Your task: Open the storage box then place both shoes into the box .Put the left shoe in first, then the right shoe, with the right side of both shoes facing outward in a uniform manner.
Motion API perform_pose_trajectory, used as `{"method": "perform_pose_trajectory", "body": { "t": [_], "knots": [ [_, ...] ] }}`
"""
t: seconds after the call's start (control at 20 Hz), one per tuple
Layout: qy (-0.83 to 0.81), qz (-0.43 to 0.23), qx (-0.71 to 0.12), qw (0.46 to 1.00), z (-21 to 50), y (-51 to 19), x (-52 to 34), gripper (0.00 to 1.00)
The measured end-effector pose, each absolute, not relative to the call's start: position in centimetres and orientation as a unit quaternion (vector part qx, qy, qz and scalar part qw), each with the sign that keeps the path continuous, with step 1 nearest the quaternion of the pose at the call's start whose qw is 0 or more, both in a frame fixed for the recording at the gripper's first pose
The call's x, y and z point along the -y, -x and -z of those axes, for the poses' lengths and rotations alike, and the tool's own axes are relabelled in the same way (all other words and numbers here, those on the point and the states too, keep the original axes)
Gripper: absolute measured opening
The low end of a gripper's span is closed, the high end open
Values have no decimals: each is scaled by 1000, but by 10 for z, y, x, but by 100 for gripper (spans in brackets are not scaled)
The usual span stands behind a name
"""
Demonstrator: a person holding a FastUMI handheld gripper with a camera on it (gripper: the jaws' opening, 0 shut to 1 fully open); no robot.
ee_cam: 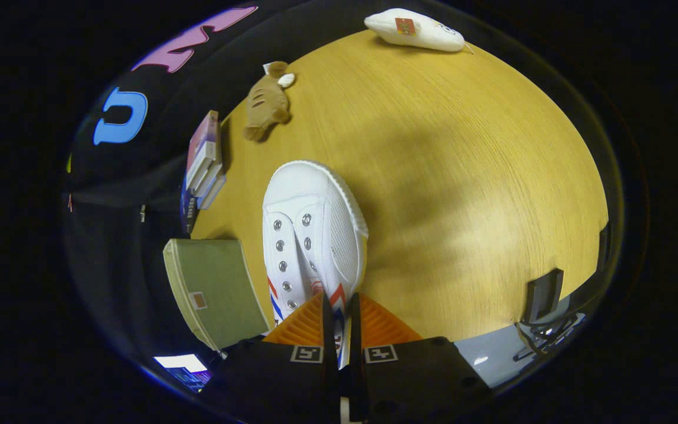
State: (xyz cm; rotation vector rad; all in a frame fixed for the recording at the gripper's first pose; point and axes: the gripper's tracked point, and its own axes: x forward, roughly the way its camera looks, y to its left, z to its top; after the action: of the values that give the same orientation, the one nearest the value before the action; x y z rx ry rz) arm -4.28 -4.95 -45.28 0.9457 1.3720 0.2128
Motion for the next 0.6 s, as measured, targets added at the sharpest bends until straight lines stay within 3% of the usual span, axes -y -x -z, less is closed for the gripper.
{"method": "perform_pose_trajectory", "body": {
  "t": [0.6],
  "knots": [
    [-404,-201,-578,679,476,36,49,11]
  ]
}}
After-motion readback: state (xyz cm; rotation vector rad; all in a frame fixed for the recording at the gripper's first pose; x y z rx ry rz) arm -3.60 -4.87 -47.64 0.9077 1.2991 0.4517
